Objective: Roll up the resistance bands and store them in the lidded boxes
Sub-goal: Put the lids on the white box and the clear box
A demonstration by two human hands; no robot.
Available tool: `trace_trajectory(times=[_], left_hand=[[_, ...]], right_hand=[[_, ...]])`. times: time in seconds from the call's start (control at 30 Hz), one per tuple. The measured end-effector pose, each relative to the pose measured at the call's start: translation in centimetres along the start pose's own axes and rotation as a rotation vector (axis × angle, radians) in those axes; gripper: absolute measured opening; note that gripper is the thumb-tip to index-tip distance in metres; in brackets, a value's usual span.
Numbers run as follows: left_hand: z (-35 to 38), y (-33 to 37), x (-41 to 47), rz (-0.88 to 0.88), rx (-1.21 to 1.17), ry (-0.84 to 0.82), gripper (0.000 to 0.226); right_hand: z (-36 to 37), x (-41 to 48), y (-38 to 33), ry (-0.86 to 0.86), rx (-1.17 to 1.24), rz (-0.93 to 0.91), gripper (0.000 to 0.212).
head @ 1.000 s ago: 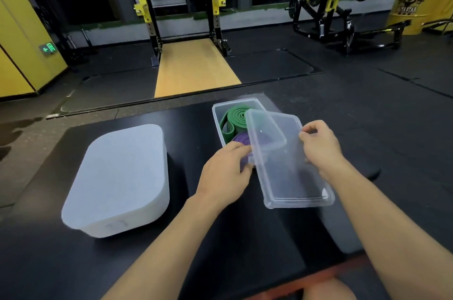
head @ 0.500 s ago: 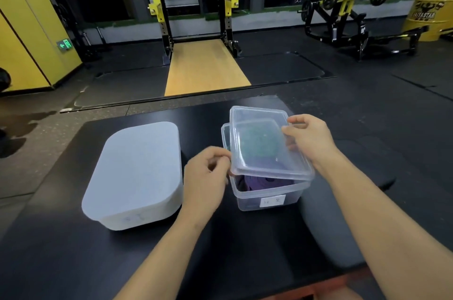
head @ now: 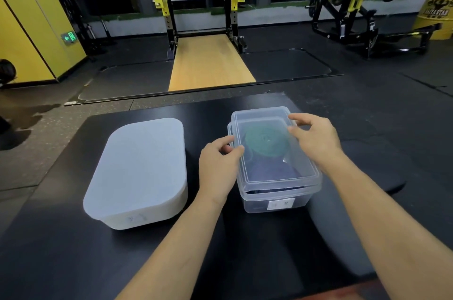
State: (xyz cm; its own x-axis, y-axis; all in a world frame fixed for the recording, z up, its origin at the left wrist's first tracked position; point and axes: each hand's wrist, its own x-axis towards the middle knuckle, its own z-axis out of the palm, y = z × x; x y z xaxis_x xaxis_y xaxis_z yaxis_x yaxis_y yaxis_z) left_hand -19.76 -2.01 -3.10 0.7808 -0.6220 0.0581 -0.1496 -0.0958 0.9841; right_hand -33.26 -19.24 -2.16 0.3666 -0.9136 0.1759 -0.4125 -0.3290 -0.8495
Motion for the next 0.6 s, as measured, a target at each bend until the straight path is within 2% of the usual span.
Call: trace_trajectory(times=[0.1,0.27,0.33,0.4,0.5,0.53,0.6], left_hand=[[0.4,-0.3,-0.1,-0.010,0.011,0.002,0.040],[0.0,0.0,-0.3,-0.013,-0.013,-0.044,0.047],[0.1,0.4,0.2,-0.058,-0.041,-0.055,0.038],[0.4,0.3,2.0,-0.120,-0.059,-0.023,0.011],[1.0,-0.6,5.5,-0.219,-0.018,-0.005,0.077],[1.3,-1.0,6.5,-0.230,-0.015,0.003,0.081],[1.8,-0.4,7.8,-0.214,-0.023,-0.017,0.057]], right_hand=[[-0.1,-0.1,0.7,-0.030,-0.007,0.018,0.029],[0.4,-0.5,1.4,-0.025,0.018,0.031,0.022],[0.4,-0.4,1.4,-0.020,0.018,0.036,0.022],[0.4,-0.1,1.2,-0.032,0.011,0.055,0.024],[0.4,0.6,1.1,-0.052,0.027,0.095,0.025],[0.4,0.8,1.0,-0.061,0.031,0.109,0.024],[0.1,1.2,0.7,-0.085,0.025,0.127,0.022]])
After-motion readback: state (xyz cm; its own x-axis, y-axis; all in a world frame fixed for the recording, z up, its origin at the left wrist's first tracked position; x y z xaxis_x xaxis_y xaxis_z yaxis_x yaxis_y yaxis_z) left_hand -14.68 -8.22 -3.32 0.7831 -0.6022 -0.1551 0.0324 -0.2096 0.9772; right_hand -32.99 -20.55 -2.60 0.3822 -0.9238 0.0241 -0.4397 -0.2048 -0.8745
